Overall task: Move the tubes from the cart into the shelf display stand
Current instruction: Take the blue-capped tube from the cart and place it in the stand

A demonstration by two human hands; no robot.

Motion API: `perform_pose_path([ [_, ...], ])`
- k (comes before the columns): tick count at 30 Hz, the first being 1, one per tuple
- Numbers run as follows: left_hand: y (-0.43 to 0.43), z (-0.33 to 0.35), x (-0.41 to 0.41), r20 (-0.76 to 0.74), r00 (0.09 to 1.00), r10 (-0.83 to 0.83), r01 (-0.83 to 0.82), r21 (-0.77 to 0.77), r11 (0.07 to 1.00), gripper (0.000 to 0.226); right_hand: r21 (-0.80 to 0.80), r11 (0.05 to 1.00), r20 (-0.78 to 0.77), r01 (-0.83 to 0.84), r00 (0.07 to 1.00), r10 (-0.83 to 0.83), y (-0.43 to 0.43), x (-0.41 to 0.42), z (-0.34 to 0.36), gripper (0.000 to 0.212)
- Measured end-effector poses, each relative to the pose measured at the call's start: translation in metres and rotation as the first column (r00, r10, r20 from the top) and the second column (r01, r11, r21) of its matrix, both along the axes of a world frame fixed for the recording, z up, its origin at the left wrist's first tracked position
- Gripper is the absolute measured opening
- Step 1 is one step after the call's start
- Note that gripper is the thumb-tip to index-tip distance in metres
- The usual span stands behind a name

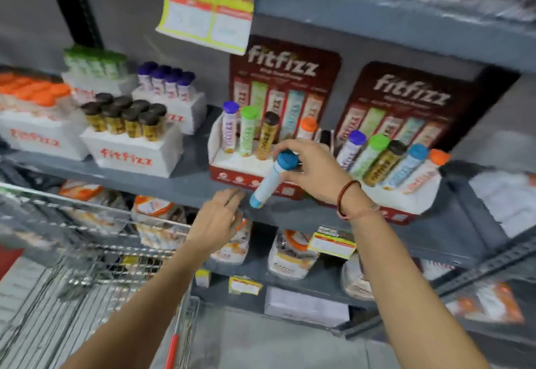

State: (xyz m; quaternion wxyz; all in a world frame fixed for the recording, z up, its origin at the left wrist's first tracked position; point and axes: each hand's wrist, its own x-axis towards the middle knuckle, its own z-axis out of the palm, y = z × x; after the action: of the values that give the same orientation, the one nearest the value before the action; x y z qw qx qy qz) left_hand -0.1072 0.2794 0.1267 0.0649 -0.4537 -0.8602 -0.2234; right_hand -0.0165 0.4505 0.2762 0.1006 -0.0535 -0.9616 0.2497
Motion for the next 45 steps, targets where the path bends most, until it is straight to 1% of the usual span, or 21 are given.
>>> perform_pose_path([
  [6, 0.033, -0.022, 0.000, -0.020, 0.994, -0.109, 0.106, -0.135, 0.985, 0.052, 0.052, 0.993, -0.005, 0.105, 0.994, -0.105, 0.039, 0.016, 0.021, 0.039],
  [10, 0.030, -0.031, -0.008, -0.069, 0.981, -0.180, 0.165, -0.182, 0.969, 0.059, 0.128, 0.986, 0.028, 0.111, 0.993, -0.115, 0.050, 0.008, 0.031, 0.042],
  [14, 0.027, -0.033, -0.016, -0.063, 0.972, -0.225, 0.208, -0.203, 0.957, 0.060, 0.193, 0.976, 0.100, 0.105, 0.987, -0.126, 0.058, -0.006, 0.040, 0.040],
  [16, 0.024, -0.035, -0.018, -0.072, 0.973, -0.221, 0.203, -0.203, 0.958, 0.061, 0.210, 0.967, 0.074, 0.147, 0.983, -0.166, 0.057, -0.014, 0.045, 0.038],
  [19, 0.018, -0.039, -0.021, -0.099, 0.973, -0.209, 0.184, -0.212, 0.960, 0.061, 0.205, 0.953, -0.010, 0.224, 0.974, -0.227, 0.054, -0.027, 0.050, 0.044],
  [21, 0.015, -0.040, -0.021, -0.110, 0.971, -0.210, 0.183, -0.214, 0.959, 0.061, 0.203, 0.949, -0.028, 0.242, 0.970, -0.242, 0.052, -0.036, 0.052, 0.046],
  [26, 0.015, -0.041, -0.022, -0.121, 0.970, -0.212, 0.180, -0.230, 0.956, 0.064, 0.217, 0.946, -0.003, 0.242, 0.969, -0.247, 0.050, -0.059, 0.051, 0.049],
  [32, 0.016, -0.041, -0.022, -0.119, 0.970, -0.212, 0.182, -0.220, 0.958, 0.066, 0.247, 0.930, 0.011, 0.272, 0.959, -0.283, 0.050, -0.072, 0.040, 0.046],
  [38, 0.016, -0.041, -0.022, -0.121, 0.970, -0.210, 0.179, -0.227, 0.957, 0.066, 0.244, 0.924, 0.102, 0.294, 0.940, -0.326, 0.054, -0.082, 0.033, 0.047],
  [42, 0.016, -0.042, -0.021, -0.121, 0.972, -0.203, 0.173, -0.222, 0.960, 0.066, 0.226, 0.926, 0.103, 0.302, 0.938, -0.331, 0.055, -0.087, 0.029, 0.048],
  [45, 0.016, -0.042, -0.020, -0.125, 0.972, -0.198, 0.167, -0.225, 0.960, 0.066, 0.293, 0.921, 0.160, 0.256, 0.937, -0.311, 0.052, -0.089, 0.025, 0.047],
])
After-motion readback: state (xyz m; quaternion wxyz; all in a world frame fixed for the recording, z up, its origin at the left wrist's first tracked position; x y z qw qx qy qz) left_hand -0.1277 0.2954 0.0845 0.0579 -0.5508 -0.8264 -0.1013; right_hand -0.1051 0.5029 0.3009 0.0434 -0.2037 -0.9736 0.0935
